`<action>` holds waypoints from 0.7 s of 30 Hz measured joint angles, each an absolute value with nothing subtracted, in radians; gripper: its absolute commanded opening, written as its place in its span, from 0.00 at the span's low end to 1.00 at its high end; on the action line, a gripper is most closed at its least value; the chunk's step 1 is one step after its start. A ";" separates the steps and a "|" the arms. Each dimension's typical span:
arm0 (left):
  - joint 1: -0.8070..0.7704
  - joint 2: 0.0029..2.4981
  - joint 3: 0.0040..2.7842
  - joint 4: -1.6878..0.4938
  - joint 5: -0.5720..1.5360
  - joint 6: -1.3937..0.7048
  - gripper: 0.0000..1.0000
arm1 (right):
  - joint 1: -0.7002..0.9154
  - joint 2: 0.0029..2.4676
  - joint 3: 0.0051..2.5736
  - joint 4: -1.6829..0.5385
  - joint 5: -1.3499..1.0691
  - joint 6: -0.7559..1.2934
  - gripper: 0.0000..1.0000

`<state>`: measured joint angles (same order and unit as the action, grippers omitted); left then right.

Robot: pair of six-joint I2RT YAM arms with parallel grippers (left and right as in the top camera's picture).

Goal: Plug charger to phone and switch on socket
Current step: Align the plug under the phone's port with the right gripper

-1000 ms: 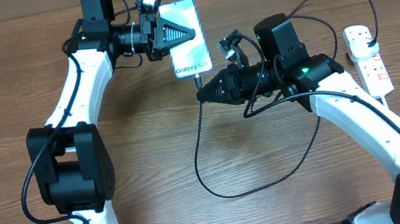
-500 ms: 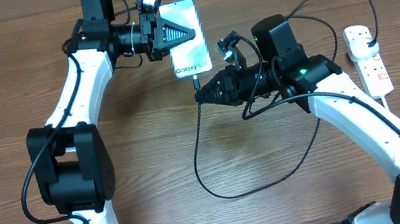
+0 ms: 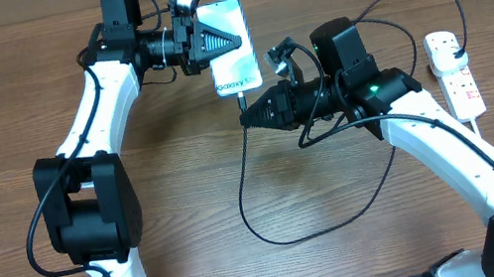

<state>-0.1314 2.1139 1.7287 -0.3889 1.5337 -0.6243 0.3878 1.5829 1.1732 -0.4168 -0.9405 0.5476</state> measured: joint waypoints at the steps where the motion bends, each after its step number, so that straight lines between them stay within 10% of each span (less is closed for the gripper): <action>1: -0.131 2.114 1.729 -0.389 1.534 -0.624 0.04 | 0.387 1.583 1.173 -0.417 -0.942 0.548 0.04; 21: -0.131 2.114 1.729 -0.389 1.530 -0.624 0.04 | 0.373 1.583 1.173 -0.418 -0.962 0.550 0.04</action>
